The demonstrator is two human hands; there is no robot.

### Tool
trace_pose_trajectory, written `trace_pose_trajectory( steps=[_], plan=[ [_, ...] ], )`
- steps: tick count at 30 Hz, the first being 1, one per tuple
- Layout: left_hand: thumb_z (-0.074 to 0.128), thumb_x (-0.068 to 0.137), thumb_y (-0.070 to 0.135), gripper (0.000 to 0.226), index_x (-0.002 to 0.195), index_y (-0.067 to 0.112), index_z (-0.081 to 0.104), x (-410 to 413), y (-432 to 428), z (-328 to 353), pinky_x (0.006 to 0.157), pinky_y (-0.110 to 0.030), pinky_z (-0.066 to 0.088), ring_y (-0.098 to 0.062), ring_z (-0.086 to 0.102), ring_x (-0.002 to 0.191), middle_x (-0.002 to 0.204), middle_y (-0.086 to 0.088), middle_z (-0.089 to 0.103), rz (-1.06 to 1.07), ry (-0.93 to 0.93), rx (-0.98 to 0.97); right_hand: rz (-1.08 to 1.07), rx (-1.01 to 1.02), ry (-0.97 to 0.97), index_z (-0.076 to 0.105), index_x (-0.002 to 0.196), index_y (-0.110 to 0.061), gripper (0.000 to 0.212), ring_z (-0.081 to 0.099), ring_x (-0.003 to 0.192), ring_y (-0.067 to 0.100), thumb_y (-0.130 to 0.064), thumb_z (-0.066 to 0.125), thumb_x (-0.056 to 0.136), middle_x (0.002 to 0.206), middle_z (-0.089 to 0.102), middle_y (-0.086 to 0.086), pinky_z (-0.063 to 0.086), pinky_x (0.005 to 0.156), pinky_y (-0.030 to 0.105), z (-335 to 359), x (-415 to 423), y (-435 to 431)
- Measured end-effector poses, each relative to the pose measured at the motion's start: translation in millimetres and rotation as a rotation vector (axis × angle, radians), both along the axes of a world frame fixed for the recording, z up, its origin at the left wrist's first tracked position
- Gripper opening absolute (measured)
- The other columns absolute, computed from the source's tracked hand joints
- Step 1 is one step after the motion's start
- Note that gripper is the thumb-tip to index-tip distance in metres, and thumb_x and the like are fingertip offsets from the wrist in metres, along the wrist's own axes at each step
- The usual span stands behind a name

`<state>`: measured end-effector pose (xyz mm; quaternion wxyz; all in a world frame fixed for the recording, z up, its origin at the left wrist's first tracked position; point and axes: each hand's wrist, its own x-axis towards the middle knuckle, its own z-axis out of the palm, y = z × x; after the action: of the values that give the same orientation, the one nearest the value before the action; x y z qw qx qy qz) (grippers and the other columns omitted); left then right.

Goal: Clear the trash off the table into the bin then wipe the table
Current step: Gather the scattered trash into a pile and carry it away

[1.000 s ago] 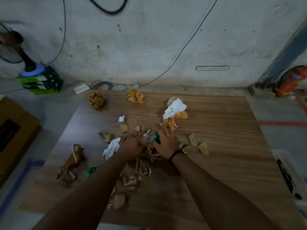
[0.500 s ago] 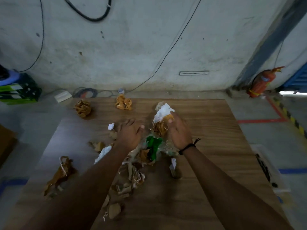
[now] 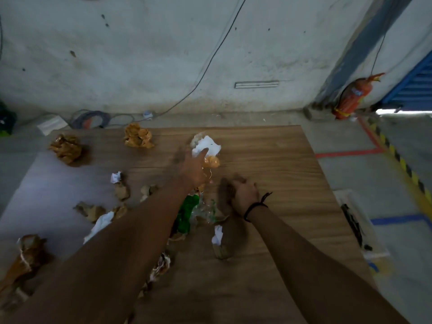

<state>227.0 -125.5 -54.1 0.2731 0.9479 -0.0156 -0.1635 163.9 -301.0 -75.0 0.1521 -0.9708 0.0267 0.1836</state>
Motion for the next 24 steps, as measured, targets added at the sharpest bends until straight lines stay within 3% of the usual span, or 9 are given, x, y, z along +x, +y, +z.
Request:
trace_pose_trajectory(
  steps=[3, 5, 10, 13, 18, 21, 24],
  plan=[
    [0.059, 0.084, 0.032, 0.024, 0.108, 0.027, 0.060, -5, 4, -7, 0.075, -0.033, 0.053, -0.023, 0.062, 0.090, 0.114, -0.008, 0.062, 0.042, -0.053, -0.021, 0.056, 0.011, -0.031, 0.060, 0.122, -0.021, 0.034, 0.043, 0.123, 0.036, -0.014, 0.048, 0.091, 0.133, 0.050, 0.014, 0.036, 0.104, 0.036, 0, 8, 6],
    [0.060, 0.084, 0.030, 0.011, 0.093, 0.023, 0.063, -9, 7, -1, 0.067, -0.027, 0.044, -0.018, 0.059, 0.081, 0.102, -0.006, 0.067, 0.067, -0.109, -0.023, 0.055, 0.063, -0.074, 0.065, 0.113, -0.016, 0.029, 0.053, 0.114, 0.034, -0.009, 0.050, 0.089, 0.122, 0.058, 0.014, 0.044, 0.094, 0.033, 4, 10, 5],
    [0.075, 0.072, 0.003, 0.034, 0.104, 0.012, 0.068, -16, 22, 34, 0.076, -0.025, 0.049, -0.023, 0.064, 0.095, 0.103, -0.009, 0.069, 0.135, -0.242, -0.198, -0.108, 0.324, -0.117, 0.066, 0.079, -0.007, 0.017, 0.063, 0.084, 0.029, 0.001, 0.052, 0.084, 0.091, 0.068, 0.014, 0.052, 0.072, 0.034, 39, 28, 8],
    [0.080, 0.066, 0.003, 0.045, 0.108, 0.014, 0.067, -31, 38, 60, 0.078, -0.022, 0.046, -0.020, 0.064, 0.093, 0.104, -0.005, 0.069, 0.123, -0.338, -0.258, -0.196, 0.606, -0.232, 0.067, 0.086, -0.011, 0.015, 0.062, 0.077, 0.019, 0.002, 0.063, 0.081, 0.088, 0.068, 0.009, 0.054, 0.071, 0.031, 75, 41, 20],
    [0.082, 0.070, 0.016, 0.048, 0.114, 0.019, 0.064, -74, 69, 106, 0.088, -0.025, 0.046, -0.009, 0.058, 0.102, 0.113, 0.005, 0.065, 0.019, -0.449, -0.268, -0.063, 0.684, -0.357, 0.063, 0.096, -0.016, 0.018, 0.062, 0.093, 0.026, -0.005, 0.067, 0.081, 0.100, 0.066, 0.009, 0.053, 0.081, 0.036, 118, 52, 42],
    [0.078, 0.077, 0.018, 0.042, 0.116, 0.018, 0.063, -111, 87, 123, 0.082, 0.000, 0.032, 0.008, 0.046, 0.099, 0.112, 0.014, 0.056, -0.038, -0.489, -0.223, 0.095, 0.676, -0.303, 0.063, 0.097, -0.018, 0.021, 0.061, 0.092, 0.024, -0.003, 0.061, 0.084, 0.098, 0.065, 0.004, 0.049, 0.077, 0.031, 125, 42, 65],
    [0.072, 0.080, 0.016, 0.047, 0.125, 0.020, 0.058, -148, 102, 113, 0.081, 0.001, 0.029, 0.000, 0.049, 0.107, 0.126, 0.004, 0.058, -0.024, -0.449, -0.166, 0.201, 0.697, -0.206, 0.065, 0.098, -0.019, 0.027, 0.059, 0.087, 0.013, 0.002, 0.051, 0.089, 0.096, 0.064, -0.002, 0.043, 0.068, 0.021, 123, 15, 90]
  ],
)
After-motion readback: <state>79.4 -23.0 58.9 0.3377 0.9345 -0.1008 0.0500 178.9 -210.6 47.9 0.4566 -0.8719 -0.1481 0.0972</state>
